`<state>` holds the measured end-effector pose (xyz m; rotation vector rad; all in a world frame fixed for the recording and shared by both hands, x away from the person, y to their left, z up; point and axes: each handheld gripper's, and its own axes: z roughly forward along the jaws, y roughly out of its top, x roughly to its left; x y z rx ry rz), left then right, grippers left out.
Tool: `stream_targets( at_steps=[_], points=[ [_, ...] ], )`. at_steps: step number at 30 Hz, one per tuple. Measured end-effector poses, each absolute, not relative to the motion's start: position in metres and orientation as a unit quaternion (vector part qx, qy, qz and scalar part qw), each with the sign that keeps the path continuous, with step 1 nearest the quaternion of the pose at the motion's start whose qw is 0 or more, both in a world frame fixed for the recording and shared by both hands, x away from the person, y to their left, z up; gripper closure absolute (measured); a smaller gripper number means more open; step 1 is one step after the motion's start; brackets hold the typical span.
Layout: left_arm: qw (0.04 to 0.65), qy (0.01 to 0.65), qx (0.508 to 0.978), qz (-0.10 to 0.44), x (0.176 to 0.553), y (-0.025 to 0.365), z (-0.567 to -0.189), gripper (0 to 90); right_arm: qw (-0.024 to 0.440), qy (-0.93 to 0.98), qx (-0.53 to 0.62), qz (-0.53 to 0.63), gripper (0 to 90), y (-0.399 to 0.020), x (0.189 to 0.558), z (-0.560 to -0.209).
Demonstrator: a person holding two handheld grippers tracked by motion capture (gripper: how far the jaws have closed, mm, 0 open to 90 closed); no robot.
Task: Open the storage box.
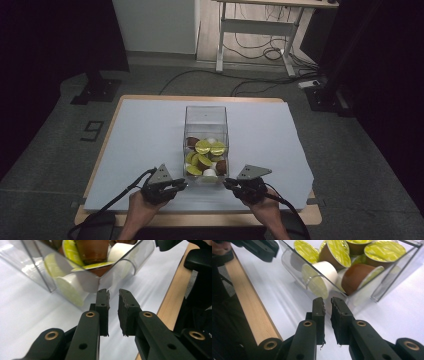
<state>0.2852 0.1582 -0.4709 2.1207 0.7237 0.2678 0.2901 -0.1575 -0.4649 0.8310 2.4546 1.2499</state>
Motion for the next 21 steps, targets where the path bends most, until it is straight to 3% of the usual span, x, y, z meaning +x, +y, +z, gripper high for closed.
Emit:
stream_targets(
  at_steps=[12, 21],
  points=[
    [0.416, 0.308, 0.846, 0.125, 0.291, 0.176, -0.470, 76.6, 0.152, 0.842, 0.307, 0.416, 78.3, -0.178, 0.293, -0.466],
    [0.408, 0.327, 0.842, 0.136, 0.299, 0.190, -0.472, 71.5, 0.168, 0.835, 0.332, 0.405, 67.4, -0.195, 0.305, -0.468]
  ],
)
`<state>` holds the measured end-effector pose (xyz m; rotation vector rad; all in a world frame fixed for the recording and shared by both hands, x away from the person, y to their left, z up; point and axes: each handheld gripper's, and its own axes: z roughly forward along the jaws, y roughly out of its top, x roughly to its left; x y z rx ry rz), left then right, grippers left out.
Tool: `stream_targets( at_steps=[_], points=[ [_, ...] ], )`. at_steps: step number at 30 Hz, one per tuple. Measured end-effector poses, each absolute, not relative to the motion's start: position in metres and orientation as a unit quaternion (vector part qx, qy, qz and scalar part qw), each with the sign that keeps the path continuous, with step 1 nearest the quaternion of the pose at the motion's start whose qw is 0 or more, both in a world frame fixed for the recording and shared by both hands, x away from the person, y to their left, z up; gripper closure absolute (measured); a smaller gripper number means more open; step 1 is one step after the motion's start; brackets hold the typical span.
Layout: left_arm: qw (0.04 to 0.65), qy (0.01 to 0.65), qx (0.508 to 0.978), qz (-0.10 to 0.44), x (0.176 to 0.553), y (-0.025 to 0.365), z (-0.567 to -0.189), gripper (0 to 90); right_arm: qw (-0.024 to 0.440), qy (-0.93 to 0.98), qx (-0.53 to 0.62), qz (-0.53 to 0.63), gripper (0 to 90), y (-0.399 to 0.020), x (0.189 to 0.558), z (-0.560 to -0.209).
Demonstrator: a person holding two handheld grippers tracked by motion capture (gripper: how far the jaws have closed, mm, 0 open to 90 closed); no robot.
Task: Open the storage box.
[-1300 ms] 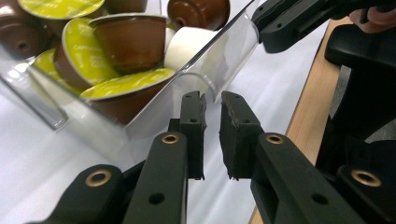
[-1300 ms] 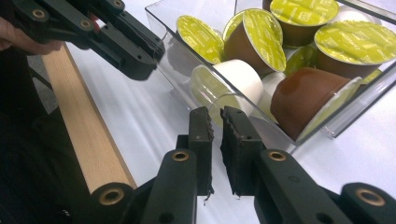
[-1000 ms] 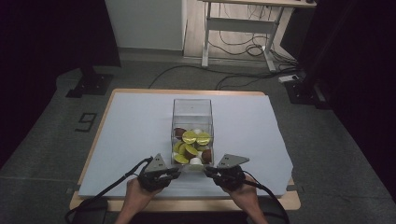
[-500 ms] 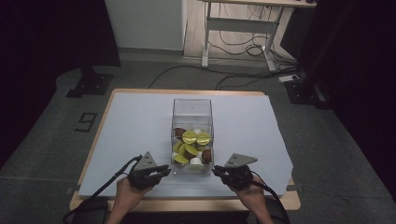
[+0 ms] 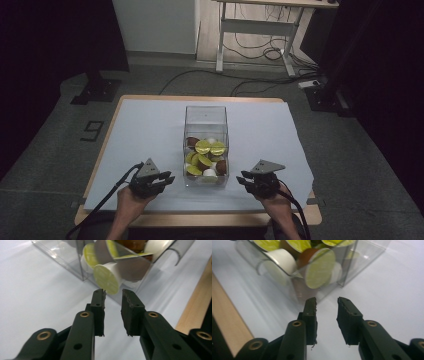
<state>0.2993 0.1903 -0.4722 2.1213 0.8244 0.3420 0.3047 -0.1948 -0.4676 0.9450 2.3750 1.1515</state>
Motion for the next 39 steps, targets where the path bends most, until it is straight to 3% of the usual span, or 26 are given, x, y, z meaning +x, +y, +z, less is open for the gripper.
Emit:
stream_targets(
  at_steps=[6, 23, 33, 39],
  points=[
    [0.402, 0.336, 0.841, 0.137, 0.305, 0.197, -0.477, 64.4, 0.168, 0.830, 0.350, 0.401, 60.6, -0.201, 0.311, -0.470],
    [0.355, 0.374, 0.846, 0.137, 0.328, 0.209, -0.508, 30.8, 0.173, 0.834, 0.397, 0.342, 24.2, -0.217, 0.335, -0.503],
    [0.331, 0.387, 0.849, 0.139, 0.335, 0.214, -0.523, 13.9, 0.178, 0.833, 0.403, 0.336, 18.0, -0.222, 0.342, -0.517],
    [0.332, 0.391, 0.846, 0.148, 0.337, 0.216, -0.525, 13.4, 0.173, 0.831, 0.406, 0.338, 17.3, -0.224, 0.344, -0.524]
  ],
)
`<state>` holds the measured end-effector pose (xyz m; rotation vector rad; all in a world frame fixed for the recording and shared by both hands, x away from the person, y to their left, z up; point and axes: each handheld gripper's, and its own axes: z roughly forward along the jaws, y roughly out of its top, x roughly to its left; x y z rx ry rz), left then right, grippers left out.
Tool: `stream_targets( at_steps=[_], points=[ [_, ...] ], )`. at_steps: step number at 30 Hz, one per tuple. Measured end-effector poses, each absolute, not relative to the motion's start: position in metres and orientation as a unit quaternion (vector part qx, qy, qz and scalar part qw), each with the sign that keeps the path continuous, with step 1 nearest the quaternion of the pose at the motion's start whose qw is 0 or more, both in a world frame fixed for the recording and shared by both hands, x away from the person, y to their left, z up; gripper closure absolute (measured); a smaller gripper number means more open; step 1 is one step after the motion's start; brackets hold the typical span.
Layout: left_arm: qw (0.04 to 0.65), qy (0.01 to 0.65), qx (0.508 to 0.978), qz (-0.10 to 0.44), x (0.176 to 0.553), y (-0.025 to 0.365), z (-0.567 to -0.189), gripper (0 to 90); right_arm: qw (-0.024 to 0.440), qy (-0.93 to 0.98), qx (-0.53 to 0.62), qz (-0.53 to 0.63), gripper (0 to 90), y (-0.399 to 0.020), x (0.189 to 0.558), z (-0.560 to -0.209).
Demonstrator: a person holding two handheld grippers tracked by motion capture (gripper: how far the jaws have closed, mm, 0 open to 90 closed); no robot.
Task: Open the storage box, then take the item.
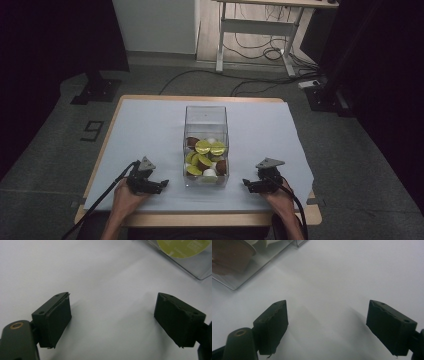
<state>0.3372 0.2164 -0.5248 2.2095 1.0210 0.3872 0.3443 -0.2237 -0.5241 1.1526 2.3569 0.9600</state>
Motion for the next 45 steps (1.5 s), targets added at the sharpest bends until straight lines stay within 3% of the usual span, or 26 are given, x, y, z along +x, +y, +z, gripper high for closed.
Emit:
stream_targets(
  at_steps=[11, 45],
  points=[
    [0.333, 0.389, 0.845, 0.152, 0.338, 0.217, -0.527, 10.3, 0.173, 0.824, 0.400, 0.362, 13.6, -0.231, 0.346, -0.534],
    [0.333, 0.388, 0.845, 0.154, 0.337, 0.216, -0.527, 10.4, 0.162, 0.831, 0.406, 0.346, 13.9, -0.224, 0.342, -0.527]
  ],
)
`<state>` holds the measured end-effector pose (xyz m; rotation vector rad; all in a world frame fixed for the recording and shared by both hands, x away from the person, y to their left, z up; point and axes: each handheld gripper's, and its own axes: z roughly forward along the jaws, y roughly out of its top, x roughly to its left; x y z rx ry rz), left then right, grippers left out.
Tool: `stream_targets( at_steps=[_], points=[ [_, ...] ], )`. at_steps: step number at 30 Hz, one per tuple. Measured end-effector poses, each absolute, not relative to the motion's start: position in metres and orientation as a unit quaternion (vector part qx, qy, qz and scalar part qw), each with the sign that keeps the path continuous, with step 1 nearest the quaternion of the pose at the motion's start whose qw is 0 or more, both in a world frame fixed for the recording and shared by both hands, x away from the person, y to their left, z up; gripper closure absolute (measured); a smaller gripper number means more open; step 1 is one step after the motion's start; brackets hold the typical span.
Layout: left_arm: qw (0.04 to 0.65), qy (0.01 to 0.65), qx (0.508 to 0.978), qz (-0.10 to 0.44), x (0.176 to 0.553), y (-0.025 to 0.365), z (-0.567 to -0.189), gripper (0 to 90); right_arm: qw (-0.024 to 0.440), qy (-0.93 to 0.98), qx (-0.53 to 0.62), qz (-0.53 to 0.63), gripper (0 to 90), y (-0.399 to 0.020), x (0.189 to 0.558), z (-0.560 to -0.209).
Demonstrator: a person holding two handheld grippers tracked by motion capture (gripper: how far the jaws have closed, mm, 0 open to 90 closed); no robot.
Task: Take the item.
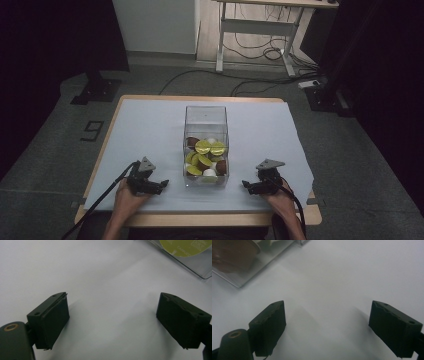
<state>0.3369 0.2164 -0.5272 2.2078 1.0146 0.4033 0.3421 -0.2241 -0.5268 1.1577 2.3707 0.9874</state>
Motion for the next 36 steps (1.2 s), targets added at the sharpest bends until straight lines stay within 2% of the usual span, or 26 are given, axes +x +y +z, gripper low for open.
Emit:
stream_targets(
  at_steps=[36],
  points=[
    [0.333, 0.389, 0.845, 0.154, 0.337, 0.216, -0.527, 10.5, 0.140, 0.844, 0.357, 0.375, 13.9, -0.208, 0.333, -0.471]
  ],
)
